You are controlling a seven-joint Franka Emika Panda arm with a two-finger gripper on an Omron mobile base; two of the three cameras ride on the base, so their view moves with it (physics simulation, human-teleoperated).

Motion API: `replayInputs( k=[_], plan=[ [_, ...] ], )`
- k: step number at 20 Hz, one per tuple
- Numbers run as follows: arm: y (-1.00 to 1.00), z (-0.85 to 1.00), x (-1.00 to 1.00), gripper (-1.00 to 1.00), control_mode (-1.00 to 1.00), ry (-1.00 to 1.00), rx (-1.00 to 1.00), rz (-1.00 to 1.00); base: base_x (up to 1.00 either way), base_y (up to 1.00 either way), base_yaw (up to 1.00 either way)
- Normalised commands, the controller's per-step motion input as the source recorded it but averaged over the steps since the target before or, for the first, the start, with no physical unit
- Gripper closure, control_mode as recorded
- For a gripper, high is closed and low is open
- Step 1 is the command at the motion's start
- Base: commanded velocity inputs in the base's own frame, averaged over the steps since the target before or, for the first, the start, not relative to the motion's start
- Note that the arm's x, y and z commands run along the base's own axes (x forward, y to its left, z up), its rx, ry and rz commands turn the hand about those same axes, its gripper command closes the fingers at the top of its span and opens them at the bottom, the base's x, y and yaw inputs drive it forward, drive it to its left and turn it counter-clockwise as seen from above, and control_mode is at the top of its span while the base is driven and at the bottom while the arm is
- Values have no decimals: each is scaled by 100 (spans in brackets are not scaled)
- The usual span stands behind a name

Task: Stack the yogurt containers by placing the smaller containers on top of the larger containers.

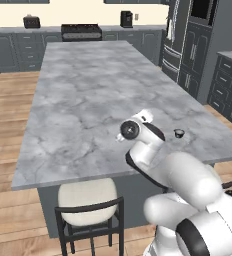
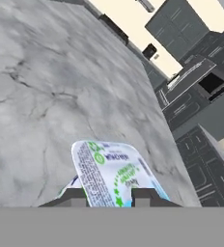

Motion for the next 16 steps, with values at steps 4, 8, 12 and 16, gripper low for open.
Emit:
replayInputs(
  k=[4, 8, 12, 16],
  plan=[
    [-51, 0, 0, 100, -100, 0, 0, -5, 0, 0, 0],
    [-46, 0, 5, 100, -100, 0, -1, -5, 0, 0, 0],
    [-43, 0, 9, 100, -100, 0, -3, -6, 0, 0, 0],
    [-31, -6, 18, 100, -100, 0, -5, -6, 0, 0, 0]
  ],
)
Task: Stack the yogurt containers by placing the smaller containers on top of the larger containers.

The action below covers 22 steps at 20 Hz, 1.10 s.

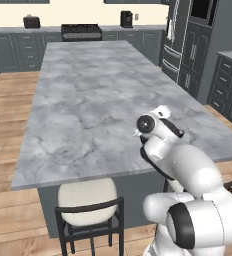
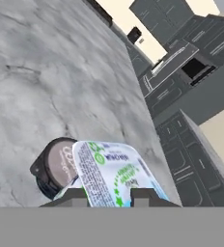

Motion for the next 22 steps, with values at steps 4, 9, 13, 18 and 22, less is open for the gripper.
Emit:
replayInputs(
  k=[4, 9, 13, 18, 22],
  plan=[
    [-19, -20, 16, 100, -100, 0, -6, -6, 0, 0, 0],
    [-20, -30, 19, 100, -100, 0, -5, -5, 0, 0, 0],
    [-11, -15, 27, 100, -100, 0, -1, -4, 0, 0, 0],
    [0, -18, 20, 100, -100, -1, 0, -4, 0, 0, 0],
    [0, -17, 13, 100, -100, -1, 0, -5, 0, 0, 0]
  ],
)
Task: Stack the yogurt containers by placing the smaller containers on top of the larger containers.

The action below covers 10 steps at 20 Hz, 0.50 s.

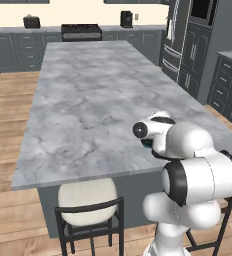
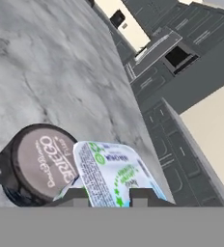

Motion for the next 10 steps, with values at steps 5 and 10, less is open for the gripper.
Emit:
replayInputs(
  k=[5, 10],
  plan=[
    [0, -8, 27, 100, -100, -1, 0, -5, 0, 0, 0],
    [0, -5, 31, 100, -100, -1, 0, -5, 0, 0, 0]
  ],
)
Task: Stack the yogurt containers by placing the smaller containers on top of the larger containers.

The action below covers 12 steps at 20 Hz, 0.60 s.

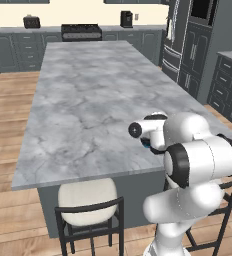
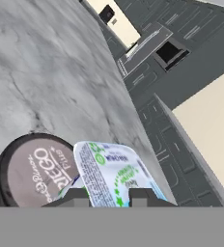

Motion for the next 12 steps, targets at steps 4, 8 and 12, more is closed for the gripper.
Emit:
replayInputs(
  k=[4, 8, 12],
  plan=[
    [0, -3, 8, 100, -100, 0, 0, -6, 0, 0, 0],
    [0, -6, 0, 100, -100, 0, 0, -7, 0, 0, 0],
    [0, -4, 13, 100, -100, 0, 0, -5, 0, 0, 0]
  ],
)
